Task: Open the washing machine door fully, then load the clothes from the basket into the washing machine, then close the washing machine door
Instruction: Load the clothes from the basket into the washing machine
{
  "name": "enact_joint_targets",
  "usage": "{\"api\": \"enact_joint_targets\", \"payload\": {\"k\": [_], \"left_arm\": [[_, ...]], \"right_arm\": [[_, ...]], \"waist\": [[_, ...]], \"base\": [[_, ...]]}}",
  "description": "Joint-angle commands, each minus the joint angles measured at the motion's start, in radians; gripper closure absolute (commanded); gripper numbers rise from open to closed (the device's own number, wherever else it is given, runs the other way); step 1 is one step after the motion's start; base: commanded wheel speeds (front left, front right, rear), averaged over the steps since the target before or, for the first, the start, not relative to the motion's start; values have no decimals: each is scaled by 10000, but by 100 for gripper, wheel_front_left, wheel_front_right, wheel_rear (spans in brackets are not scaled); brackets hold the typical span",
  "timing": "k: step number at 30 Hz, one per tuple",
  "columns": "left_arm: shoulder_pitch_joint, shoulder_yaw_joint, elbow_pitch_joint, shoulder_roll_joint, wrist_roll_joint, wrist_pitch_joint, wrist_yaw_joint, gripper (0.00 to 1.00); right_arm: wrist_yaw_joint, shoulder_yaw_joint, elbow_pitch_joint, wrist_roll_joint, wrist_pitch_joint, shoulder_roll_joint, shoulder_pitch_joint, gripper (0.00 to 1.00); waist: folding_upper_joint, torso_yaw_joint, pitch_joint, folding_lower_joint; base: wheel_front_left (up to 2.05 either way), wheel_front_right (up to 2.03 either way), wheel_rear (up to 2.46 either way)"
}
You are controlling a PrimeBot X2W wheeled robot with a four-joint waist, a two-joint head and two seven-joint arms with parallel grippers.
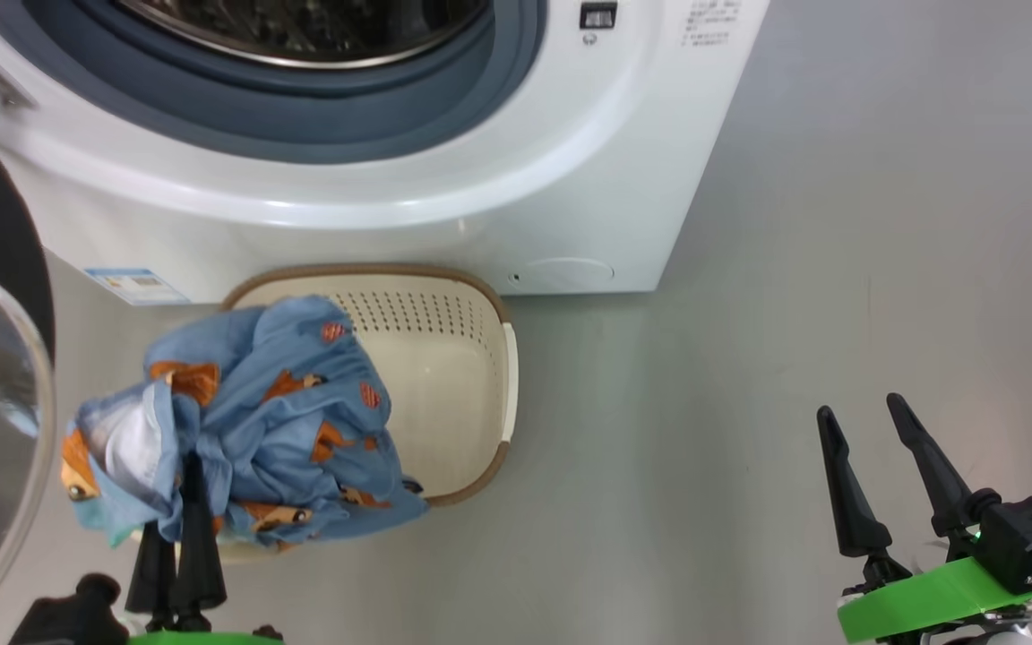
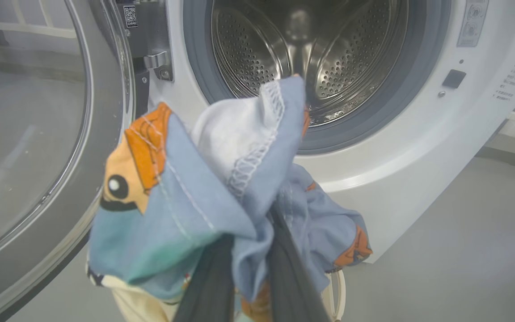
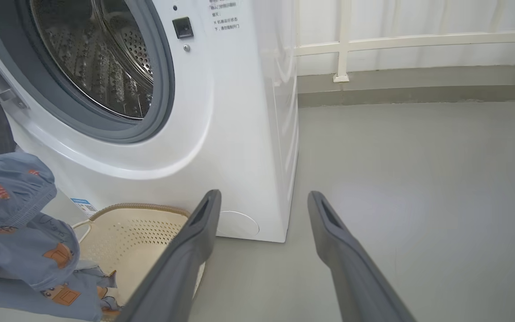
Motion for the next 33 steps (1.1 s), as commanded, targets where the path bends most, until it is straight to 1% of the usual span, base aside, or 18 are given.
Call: {"api": "enact_joint_targets", "payload": {"k": [1, 5, 6, 15, 21, 33], "left_arm": [[147, 344, -321, 126, -69, -64, 53, 100], [284, 369, -349, 126, -89, -64, 61, 100], [379, 384, -347, 126, -82, -64, 61, 100], [898, 519, -380, 126, 143, -64, -82, 100], [1258, 679, -508, 126, 298, -64, -192, 100], [1546, 715, -698, 126, 382, -65, -370, 100]], "right_arm": [[16, 251, -164, -27, -48, -12, 245, 0], [16, 271, -117, -46, -48, 36, 388, 0], [16, 290, -83, -60, -48, 73, 495, 0], [16, 364, 97, -78, -48, 269, 1098, 0], [16, 380, 130, -114, -48, 368, 1461, 0], [16, 318, -65, -373, -48, 396, 1793, 0]], "waist": [[0, 77, -393, 0], [0, 94, -772, 0], [0, 102, -1067, 0], [0, 152, -2510, 0], [0, 205, -3149, 0], [0, 83, -3446, 0]], "base": [[0, 0, 0], [0, 0, 0], [0, 0, 0], [0, 0, 0], [0, 0, 0], [0, 0, 0]]}}
